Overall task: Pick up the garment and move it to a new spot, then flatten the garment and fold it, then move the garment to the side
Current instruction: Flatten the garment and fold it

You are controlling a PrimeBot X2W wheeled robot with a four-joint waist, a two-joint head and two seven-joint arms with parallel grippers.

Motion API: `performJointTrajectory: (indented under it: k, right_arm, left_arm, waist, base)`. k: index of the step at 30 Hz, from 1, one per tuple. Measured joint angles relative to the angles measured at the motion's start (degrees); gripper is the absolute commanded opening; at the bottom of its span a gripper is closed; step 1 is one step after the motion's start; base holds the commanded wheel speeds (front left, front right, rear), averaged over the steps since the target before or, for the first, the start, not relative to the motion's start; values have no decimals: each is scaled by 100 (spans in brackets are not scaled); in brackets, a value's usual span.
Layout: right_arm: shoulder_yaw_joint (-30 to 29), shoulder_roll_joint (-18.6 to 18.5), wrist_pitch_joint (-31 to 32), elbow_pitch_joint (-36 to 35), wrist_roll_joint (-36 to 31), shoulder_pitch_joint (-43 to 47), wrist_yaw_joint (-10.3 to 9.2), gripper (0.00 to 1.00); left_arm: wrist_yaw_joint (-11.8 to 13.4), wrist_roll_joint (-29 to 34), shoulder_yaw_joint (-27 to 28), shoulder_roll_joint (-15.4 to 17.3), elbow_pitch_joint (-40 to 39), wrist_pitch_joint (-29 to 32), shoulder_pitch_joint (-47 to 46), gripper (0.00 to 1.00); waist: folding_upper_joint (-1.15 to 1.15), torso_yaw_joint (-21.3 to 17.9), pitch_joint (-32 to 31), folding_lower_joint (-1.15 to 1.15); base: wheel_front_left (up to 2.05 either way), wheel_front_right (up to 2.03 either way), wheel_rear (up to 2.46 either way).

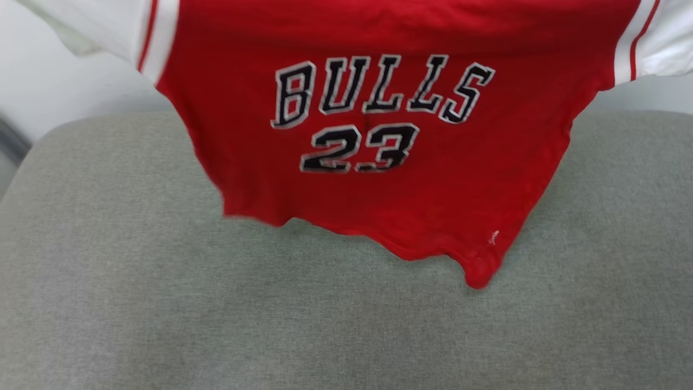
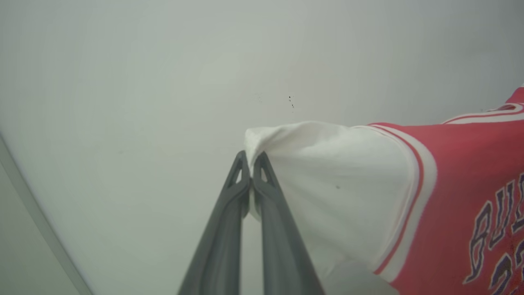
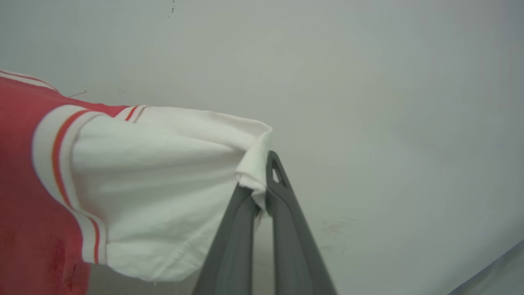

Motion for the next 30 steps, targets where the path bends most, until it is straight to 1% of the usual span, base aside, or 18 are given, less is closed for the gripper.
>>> performJointTrajectory:
  k: [6, 11, 12, 14, 15, 16, 21, 23, 24, 25, 30]
  right_arm:
    - [58, 135, -100, 4, -4, -285, 0, 0]
    - [59, 277, -183, 200, -102, -848, 0, 0]
    - [108, 267, -199, 243, -141, -979, 0, 0]
    - [421, 34, -327, 290, -387, -1283, 1, 0]
    - [421, 34, -327, 290, -387, -1283, 1, 0]
    - [557, -14, -416, 444, -436, -1634, 0, 0]
    - [688, 255, -778, 1062, -615, -2700, 0, 0]
    - [749, 349, -872, 1343, -692, -3062, 1, 0]
    - [749, 349, -872, 1343, -692, -3062, 1, 0]
    - [778, 495, -972, 1657, -744, -3431, 1, 0]
    - [884, 679, -1340, 2384, -1010, -4353, 1, 0]
  left_arm:
    - [11, -57, 112, 75, 108, -15, -391, 0]
    - [-169, -103, 55, 147, 511, -73, -1000, 0]
    - [-219, -104, 22, 156, 626, -77, -1168, 0]
    - [-342, -112, -108, 158, 872, -93, -1541, 0]
    - [-342, -112, -108, 158, 872, -93, -1541, 0]
    - [-432, -207, -209, 93, 1173, -73, -1954, 0]
    - [-634, -75, -531, -79, 1953, -213, -3310, 0]
    - [-697, 43, -694, -196, 2348, -315, -3843, 0]
    - [-697, 43, -694, -196, 2348, -315, -3843, 0]
    - [-765, 174, -876, -299, 2762, -394, -4363, 0]
    - [-847, 467, -1077, -556, 3738, -804, -5595, 0]
  waist:
    - [0, -160, 272, 0]
    - [0, -263, 693, 0]
    - [0, -282, 797, 0]
    - [0, -314, 1023, 0]
    - [0, -314, 1023, 0]
    - [0, -343, 1269, 0]
    - [0, -403, 1922, 1]
    - [0, -419, 2171, 1]
    - [0, -419, 2171, 1]
    - [0, -431, 2407, 1]
    - [0, -445, 2913, 1]
  base:
    - [0, 0, 0]
    - [0, 0, 0]
    - [0, 0, 0]
    - [0, 0, 0]
    - [0, 0, 0]
    - [0, 0, 0]
    - [0, 0, 0]
    - [0, 0, 0]
    - [0, 0, 0]
    - [0, 0, 0]
    - [0, 0, 0]
